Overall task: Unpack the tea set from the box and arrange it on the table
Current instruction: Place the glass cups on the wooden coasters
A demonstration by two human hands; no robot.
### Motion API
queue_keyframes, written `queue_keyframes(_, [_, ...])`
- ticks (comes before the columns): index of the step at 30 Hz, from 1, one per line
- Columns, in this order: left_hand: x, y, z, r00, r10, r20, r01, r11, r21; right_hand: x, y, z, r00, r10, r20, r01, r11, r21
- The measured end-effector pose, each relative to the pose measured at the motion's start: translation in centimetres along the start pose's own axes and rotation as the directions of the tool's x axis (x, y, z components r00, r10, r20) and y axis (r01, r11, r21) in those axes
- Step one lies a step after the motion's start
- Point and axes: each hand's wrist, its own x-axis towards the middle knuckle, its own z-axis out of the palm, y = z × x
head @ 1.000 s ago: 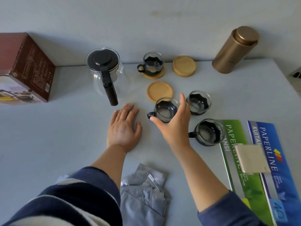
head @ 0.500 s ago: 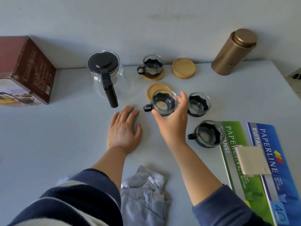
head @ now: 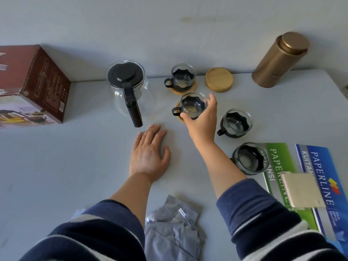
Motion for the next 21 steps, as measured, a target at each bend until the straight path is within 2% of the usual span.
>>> queue_keyframes(5, [0.0,0.0,0.0,1.0,0.007,0.004,-0.007,1.0,-0.002,-0.2,-1.1,-0.7,1.0,0.013,0.021,-0.014,0.999,0.037])
queue_keyframes(10, [-0.1,0.1,-0.2,1.0,0.004,0.027,-0.005,0.999,0.035,0.5,-4.2,-4.4,0.996,0.022,0.085,-0.027,0.998,0.063])
queue_keyframes(13, [-0.1,1.0,-0.1,0.997,-0.08,0.008,0.079,0.997,0.018,2.8,-4.9,-7.5,0.993,0.011,0.115,-0.016,0.999,0.042])
queue_keyframes(15, [0.3,2.9,0.2,0.992,-0.126,-0.016,0.127,0.992,0.023,4.9,-4.2,-9.6,0.989,0.019,0.145,-0.019,1.0,0.001])
queue_keyframes(17, [0.5,5.3,0.9,0.994,-0.109,-0.028,0.11,0.993,0.049,7.4,-2.7,-10.9,0.985,0.056,0.164,-0.053,0.998,-0.021])
queue_keyframes(21, [0.2,9.0,3.1,0.987,-0.163,-0.01,0.164,0.986,0.042,12.6,1.3,-11.0,0.972,0.184,0.147,-0.163,0.976,-0.143])
